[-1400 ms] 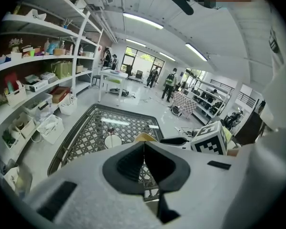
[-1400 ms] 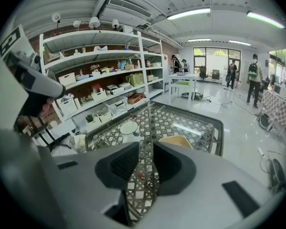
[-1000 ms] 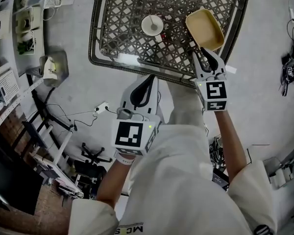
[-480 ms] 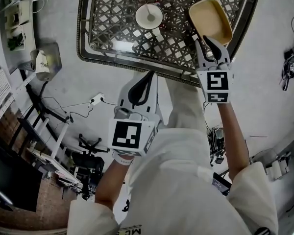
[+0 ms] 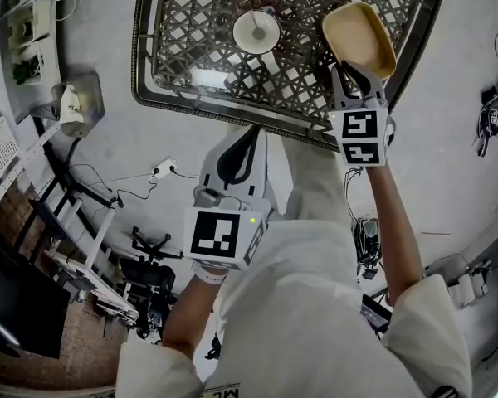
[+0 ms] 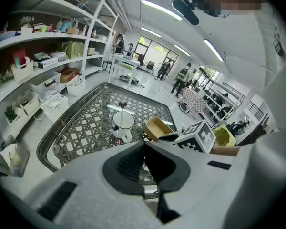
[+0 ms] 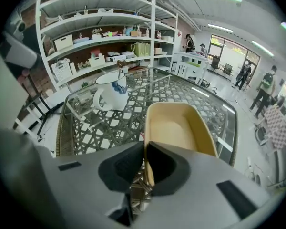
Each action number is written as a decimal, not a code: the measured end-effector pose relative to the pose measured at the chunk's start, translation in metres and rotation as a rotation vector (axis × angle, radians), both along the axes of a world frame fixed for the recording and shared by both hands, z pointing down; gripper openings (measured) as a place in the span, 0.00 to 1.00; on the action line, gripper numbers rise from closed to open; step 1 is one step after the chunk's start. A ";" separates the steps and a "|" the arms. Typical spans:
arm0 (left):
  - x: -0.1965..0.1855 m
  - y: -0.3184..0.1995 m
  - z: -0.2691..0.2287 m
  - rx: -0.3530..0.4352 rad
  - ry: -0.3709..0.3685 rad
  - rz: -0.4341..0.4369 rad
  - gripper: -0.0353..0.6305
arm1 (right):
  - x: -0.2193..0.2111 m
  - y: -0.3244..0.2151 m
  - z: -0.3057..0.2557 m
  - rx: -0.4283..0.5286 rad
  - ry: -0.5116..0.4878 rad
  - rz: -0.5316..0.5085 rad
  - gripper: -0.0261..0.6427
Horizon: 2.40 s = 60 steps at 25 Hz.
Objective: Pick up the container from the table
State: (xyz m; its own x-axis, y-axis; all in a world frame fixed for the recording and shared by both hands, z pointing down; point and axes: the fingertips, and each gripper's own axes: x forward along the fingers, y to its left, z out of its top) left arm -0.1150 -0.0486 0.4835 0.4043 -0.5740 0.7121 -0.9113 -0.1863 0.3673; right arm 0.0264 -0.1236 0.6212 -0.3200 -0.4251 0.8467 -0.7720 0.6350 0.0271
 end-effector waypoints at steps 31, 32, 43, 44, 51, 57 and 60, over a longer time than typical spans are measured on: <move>0.018 -0.012 -0.088 0.153 -0.011 -0.009 0.09 | 0.010 0.002 -0.127 0.107 -0.163 0.060 0.08; 0.018 -0.011 -0.092 0.157 -0.011 -0.011 0.09 | 0.011 0.003 -0.136 0.118 -0.171 0.062 0.08; 0.030 -0.002 -0.147 0.253 -0.017 -0.032 0.09 | 0.047 0.006 -0.237 0.279 -0.244 0.133 0.08; 0.031 -0.004 -0.153 0.266 -0.018 -0.032 0.09 | 0.049 0.005 -0.247 0.297 -0.250 0.138 0.08; 0.036 -0.004 -0.181 0.350 -0.028 -0.048 0.09 | 0.078 0.009 -0.302 0.419 -0.282 0.182 0.08; 0.035 -0.013 -0.206 0.416 -0.016 -0.047 0.09 | 0.088 0.010 -0.347 0.513 -0.317 0.203 0.08; 0.040 -0.014 -0.216 0.448 -0.006 -0.042 0.09 | 0.098 0.019 -0.365 0.541 -0.340 0.217 0.08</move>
